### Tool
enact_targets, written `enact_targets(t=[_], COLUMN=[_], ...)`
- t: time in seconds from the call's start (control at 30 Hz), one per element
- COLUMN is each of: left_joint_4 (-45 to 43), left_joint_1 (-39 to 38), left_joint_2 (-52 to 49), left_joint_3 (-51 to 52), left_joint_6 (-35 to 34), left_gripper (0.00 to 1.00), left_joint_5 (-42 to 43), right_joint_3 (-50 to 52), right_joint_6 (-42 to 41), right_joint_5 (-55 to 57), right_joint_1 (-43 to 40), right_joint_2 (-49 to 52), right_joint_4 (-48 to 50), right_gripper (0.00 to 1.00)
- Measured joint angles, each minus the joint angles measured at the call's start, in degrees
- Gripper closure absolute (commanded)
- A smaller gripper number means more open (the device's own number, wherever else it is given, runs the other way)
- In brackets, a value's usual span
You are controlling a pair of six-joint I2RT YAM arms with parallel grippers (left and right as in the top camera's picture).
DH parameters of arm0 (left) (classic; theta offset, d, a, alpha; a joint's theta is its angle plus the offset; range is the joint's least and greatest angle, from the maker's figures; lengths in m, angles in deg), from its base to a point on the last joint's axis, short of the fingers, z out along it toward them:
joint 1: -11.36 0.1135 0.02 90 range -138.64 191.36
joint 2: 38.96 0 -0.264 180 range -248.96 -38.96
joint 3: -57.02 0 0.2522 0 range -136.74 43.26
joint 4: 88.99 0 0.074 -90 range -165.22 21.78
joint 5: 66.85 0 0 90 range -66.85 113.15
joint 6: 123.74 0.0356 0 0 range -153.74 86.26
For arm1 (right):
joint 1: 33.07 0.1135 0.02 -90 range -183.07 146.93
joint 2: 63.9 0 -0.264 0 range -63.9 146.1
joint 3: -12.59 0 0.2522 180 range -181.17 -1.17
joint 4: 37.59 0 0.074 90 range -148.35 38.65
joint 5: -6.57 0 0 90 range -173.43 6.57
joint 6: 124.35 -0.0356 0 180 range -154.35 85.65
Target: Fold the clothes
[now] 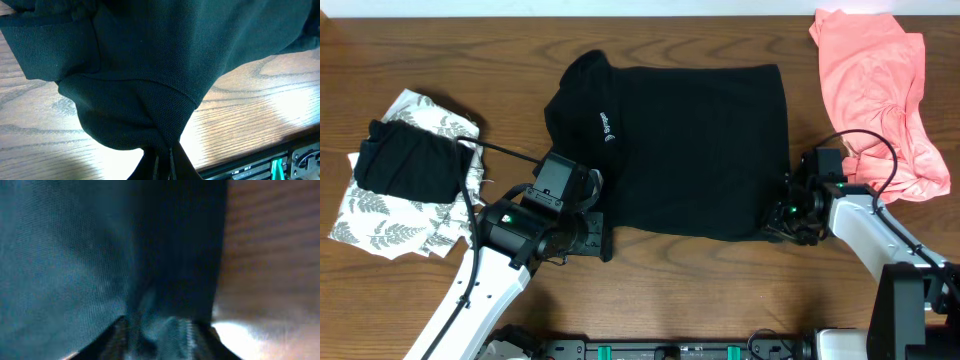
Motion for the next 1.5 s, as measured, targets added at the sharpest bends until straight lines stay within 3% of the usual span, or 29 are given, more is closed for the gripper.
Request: enact_targets(t=[0.2, 0.5, 0.8, 1.03, 1.27, 1.5], left_joint_4=[-0.04, 1.29, 3.98, 6.19, 4.92, -7.04], left_joint_1=[0.0, 0.0, 0.0, 0.0, -0.07, -0.04], left_joint_2=[0.0, 0.0, 0.02, 0.81, 2.71, 1.64], left_joint_3=[0.0, 0.0, 0.0, 0.0, 0.0, 0.0], left_joint_6=[0.0, 0.0, 0.0, 0.0, 0.0, 2.1], left_gripper=[0.94, 0.94, 0.94, 0.94, 0.94, 0.92], left_joint_5=[-0.02, 0.0, -0.02, 0.02, -0.85, -5.16], right_joint_3=[0.15, -1.33, -13.53, -14.97, -14.97, -14.97], right_joint_6=[-1.33, 2.01, 5.11, 5.55, 5.73, 5.73], right_joint_5=[-0.59, 0.26, 9.6, 16.68, 17.99, 18.16], right_joint_1=[-0.24, -0.24, -0.22, -0.22, -0.22, -0.24], right_joint_2=[0.59, 0.22, -13.0, -17.09, -17.07, -16.83], right_joint_4=[-0.55, -9.51, -22.99, -28.76, -25.79, -16.26], right_gripper=[0.99, 0.99, 0.99, 0.99, 0.99, 0.99])
